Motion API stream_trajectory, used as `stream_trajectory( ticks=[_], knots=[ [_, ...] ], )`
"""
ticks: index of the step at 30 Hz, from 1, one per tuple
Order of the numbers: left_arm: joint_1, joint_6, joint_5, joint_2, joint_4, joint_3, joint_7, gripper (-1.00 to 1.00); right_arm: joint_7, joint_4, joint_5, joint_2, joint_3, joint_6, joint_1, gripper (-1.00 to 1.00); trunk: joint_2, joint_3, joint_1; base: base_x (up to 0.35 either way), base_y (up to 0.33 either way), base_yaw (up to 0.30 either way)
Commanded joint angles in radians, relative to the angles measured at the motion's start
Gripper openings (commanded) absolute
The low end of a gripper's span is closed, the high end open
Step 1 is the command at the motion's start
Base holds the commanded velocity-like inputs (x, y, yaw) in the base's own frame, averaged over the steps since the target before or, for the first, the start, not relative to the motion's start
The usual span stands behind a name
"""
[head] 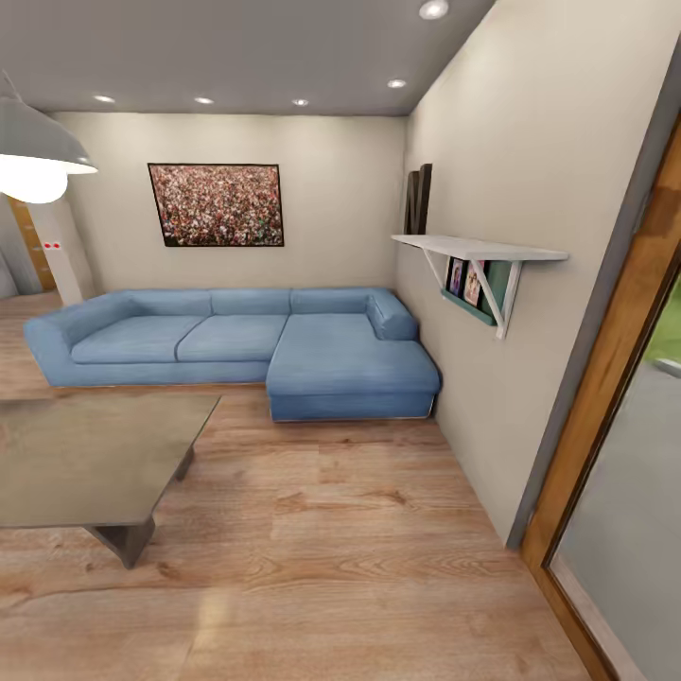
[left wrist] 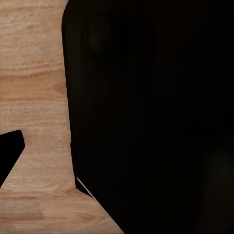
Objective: Turn on the radio receiver that's on the table in the living room.
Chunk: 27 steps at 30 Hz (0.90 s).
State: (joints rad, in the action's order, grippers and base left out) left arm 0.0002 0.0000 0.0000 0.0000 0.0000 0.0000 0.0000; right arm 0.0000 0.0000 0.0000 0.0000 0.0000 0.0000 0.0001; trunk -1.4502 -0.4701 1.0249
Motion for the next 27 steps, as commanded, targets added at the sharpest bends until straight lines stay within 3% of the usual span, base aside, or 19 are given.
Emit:
stream_trajectory(
  ticks=[1, 12, 22, 27],
  knots=[
    [0.0, 0.0, 0.0, 0.0, 0.0, 0.0, 0.0, 1.0, 0.0, 0.0, 0.0, 0.0, 0.0, 0.0, 0.0, 1.0, 0.0, 0.0, 0.0, 0.0, 0.0, 0.0],
    [0.021, -0.006, 0.003, -0.062, 0.0, -0.002, -0.003, 1.0, -0.002, -0.003, 0.001, 0.06, 0.0, -0.004, -0.063, 1.0, 0.0, 0.0, 0.0, 0.0, 0.0, 0.0],
    [0.021, -0.015, 0.004, -0.107, -0.013, -0.005, -0.001, 1.0, -0.002, -0.017, 0.005, 0.053, 0.001, -0.006, -0.09, 1.0, 0.0, 0.0, 0.0, 0.0, 0.0, 0.0],
    [0.021, -0.029, 0.003, -0.103, -0.042, -0.005, 0.003, 1.0, -0.002, -0.045, 0.006, 0.026, -0.001, -0.008, -0.092, 1.0, 0.0, 0.0, 0.0, 0.0, 0.0, 0.0]
  ],
)
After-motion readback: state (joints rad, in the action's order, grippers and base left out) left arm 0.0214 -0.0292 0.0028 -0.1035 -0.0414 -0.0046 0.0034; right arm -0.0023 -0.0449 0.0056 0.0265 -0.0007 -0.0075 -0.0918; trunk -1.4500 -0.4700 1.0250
